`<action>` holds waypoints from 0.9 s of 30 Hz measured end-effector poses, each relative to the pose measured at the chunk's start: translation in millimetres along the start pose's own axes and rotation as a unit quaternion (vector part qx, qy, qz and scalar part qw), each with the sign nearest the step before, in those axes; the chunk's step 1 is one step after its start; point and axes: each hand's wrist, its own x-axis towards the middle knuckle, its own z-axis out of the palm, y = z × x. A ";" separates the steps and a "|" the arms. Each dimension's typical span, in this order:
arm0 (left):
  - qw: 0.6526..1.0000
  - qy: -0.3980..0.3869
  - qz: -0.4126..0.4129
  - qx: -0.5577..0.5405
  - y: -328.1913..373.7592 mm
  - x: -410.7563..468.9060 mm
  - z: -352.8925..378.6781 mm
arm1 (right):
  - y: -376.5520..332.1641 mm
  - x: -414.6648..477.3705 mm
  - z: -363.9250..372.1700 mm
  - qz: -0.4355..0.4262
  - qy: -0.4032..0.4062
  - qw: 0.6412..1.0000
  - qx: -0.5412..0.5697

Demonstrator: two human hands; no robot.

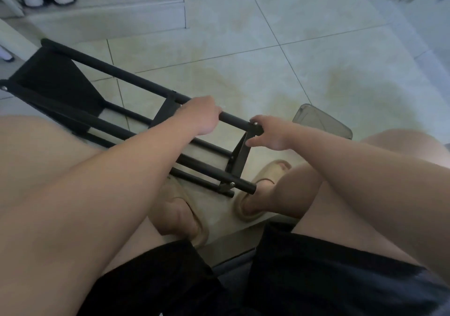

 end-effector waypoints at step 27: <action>0.980 -0.114 0.054 0.153 32.5 111.2 -54.6 | 28.7 58.2 -69.6 -0.036 0.132 0.987 -0.086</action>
